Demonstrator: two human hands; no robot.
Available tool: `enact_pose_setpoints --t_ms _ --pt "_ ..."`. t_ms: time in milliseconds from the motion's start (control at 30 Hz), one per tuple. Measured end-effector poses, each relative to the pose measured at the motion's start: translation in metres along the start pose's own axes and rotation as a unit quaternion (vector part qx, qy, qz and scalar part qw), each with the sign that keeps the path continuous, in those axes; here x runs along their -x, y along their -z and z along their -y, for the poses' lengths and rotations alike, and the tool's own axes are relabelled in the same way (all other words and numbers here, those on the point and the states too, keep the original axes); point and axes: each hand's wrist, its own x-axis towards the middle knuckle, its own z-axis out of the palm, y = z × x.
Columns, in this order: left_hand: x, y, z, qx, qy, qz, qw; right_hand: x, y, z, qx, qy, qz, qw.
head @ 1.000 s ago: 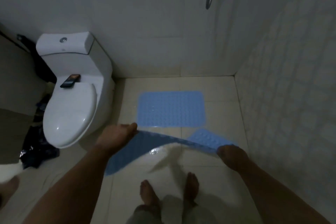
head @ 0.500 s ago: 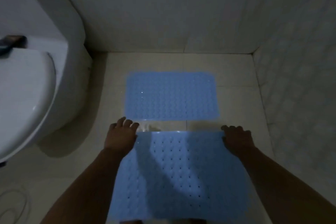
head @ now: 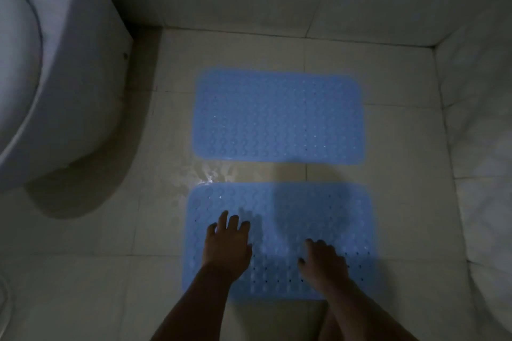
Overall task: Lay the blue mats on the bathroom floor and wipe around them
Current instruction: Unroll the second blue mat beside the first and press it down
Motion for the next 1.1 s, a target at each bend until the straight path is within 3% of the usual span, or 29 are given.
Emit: enact_pose_setpoints --t_ms 267,333,433,600,833,1100 --pt "-0.119 -0.125 0.026 0.018 0.043 0.034 0.998 -0.167 -0.077 -0.005 -0.057 -0.011 -0.074 0.996" --pt "-0.149 -0.160 0.032 0.031 0.048 0.011 0.998 -0.206 -0.098 -0.002 -0.066 -0.010 -0.103 0.992" --pt "-0.189 -0.199 0.047 0.031 0.019 -0.102 0.994 -0.248 -0.128 0.013 -0.100 -0.030 -0.197 0.975" --pt "-0.222 -0.203 0.065 -0.006 -0.042 -0.212 0.976 -0.278 -0.140 0.027 -0.147 -0.054 -0.318 0.935" --pt "-0.241 -0.205 0.058 0.006 0.001 -0.252 0.968 -0.303 -0.129 0.026 -0.145 -0.030 -0.405 0.902" --pt "-0.246 -0.207 0.057 0.000 0.015 -0.247 0.969 -0.315 -0.125 0.016 -0.139 -0.005 -0.405 0.903"
